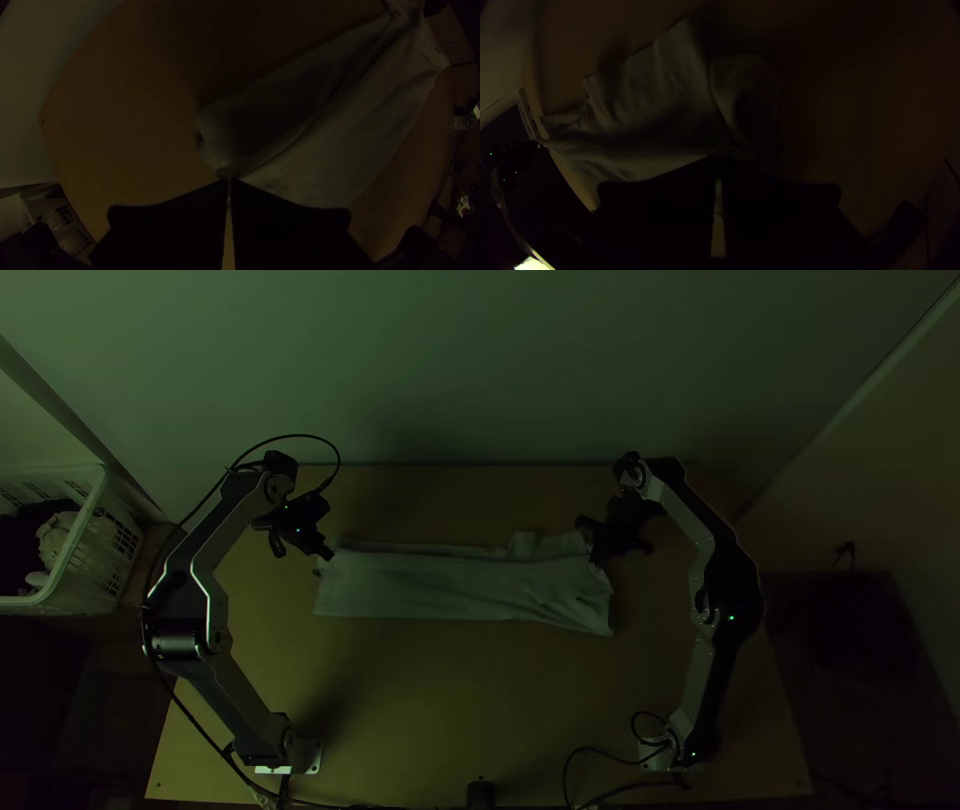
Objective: Fold the t-shirt
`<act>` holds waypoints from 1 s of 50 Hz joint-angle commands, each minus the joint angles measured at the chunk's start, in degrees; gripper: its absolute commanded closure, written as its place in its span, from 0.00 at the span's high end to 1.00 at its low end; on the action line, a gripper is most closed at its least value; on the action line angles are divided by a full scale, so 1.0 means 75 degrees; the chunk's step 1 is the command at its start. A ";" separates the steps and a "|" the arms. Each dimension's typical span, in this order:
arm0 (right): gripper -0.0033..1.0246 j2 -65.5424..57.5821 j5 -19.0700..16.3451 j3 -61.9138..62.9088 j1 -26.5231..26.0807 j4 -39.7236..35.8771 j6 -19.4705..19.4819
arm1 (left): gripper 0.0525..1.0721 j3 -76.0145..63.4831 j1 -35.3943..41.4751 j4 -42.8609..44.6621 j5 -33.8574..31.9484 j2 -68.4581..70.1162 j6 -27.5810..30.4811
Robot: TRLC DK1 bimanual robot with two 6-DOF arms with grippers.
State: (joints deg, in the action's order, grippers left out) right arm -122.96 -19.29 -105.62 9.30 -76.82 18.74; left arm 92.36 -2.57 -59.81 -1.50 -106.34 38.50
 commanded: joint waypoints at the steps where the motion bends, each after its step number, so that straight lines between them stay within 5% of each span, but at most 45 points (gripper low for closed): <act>1: 0.03 -0.0375 0.0099 -0.0413 -0.0185 0.0082 -0.0061 | 0.48 0.0190 0.0014 0.0041 0.0000 -0.0235 -0.0106; 4: 0.03 -0.0434 0.0240 -0.0460 -0.0220 0.0270 -0.0085 | 0.74 0.0178 0.0014 0.0065 0.0000 -0.0270 -0.0118; 10: 0.13 -0.0539 0.0252 -0.0636 -0.0267 0.0410 -0.0073 | 0.94 0.0178 0.0003 0.0123 0.0000 -0.0282 -0.0258; 18: 0.45 -0.0469 0.0380 -0.0788 -0.0232 0.0434 -0.0108 | 0.95 0.0213 -0.0079 0.0287 -0.0140 -0.0246 -0.0481; 25: 0.91 -0.0317 0.0380 -0.0823 -0.0162 0.0293 -0.0249 | 0.95 0.0201 -0.0279 0.0299 -0.0480 -0.0153 -0.0645; 50: 0.96 0.1160 0.0521 -0.0741 -0.0420 0.0211 -0.0272 | 0.95 -0.0068 -0.1779 0.0299 -0.3316 -0.0036 -0.1747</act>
State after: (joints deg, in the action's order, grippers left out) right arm -118.08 -16.25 -110.74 7.14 -74.61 17.06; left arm 92.71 -14.22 -57.23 -23.29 -107.42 27.35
